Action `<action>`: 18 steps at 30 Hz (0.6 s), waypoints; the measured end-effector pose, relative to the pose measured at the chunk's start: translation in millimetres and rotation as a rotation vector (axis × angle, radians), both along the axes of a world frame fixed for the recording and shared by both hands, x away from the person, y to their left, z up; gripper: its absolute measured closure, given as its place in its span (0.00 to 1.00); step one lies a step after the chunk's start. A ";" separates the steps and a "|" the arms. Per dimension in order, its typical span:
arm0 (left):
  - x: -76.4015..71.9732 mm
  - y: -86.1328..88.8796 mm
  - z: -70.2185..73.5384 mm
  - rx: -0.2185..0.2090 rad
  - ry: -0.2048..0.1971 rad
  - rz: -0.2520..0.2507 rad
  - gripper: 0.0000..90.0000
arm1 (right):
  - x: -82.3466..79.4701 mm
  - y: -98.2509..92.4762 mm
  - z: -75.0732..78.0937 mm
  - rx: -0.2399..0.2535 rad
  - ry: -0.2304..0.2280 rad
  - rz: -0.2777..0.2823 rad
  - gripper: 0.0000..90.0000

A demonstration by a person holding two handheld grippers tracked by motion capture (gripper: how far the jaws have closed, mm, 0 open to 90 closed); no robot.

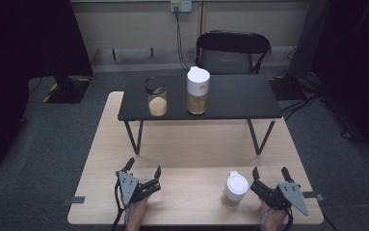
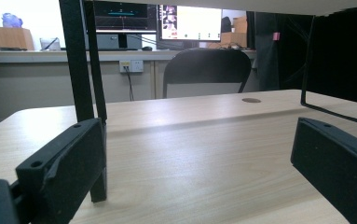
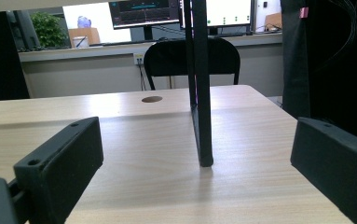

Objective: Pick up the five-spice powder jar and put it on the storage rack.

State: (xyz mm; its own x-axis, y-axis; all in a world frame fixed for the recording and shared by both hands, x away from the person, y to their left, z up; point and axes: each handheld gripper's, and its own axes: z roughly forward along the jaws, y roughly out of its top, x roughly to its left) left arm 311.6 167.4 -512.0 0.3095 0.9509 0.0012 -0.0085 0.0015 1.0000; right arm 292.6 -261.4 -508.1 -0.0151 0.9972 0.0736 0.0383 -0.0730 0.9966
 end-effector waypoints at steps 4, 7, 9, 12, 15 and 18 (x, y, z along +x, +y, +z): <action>0.0 0.0 0.0 0.000 0.000 0.000 0.03 | 0.3 -0.6 0.1 0.008 0.004 0.001 0.01; 0.0 0.0 0.0 -0.001 0.000 0.000 0.03 | 0.4 -1.2 0.2 0.015 0.005 -0.002 0.01; 0.0 0.0 0.0 0.000 0.000 -0.001 0.03 | 0.8 -1.0 0.3 0.013 0.009 -0.004 0.01; 0.1 0.0 0.0 -0.001 0.000 0.000 0.03 | 1.6 -0.9 0.6 0.009 0.020 -0.014 0.01; 0.1 0.0 0.0 0.000 0.001 0.000 0.03 | 1.9 -2.4 1.1 0.026 0.025 -0.007 0.01; 0.1 0.0 0.0 0.000 0.000 0.000 0.03 | 1.5 -3.4 2.9 0.023 0.030 0.002 0.01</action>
State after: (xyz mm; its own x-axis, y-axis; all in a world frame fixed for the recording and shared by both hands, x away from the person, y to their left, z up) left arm 311.6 167.4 -512.0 0.3098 0.9508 0.0010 -0.0081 0.0016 1.0000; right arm 294.1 -264.8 -505.2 -0.0143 0.9952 0.0971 0.0679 -0.0959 0.9931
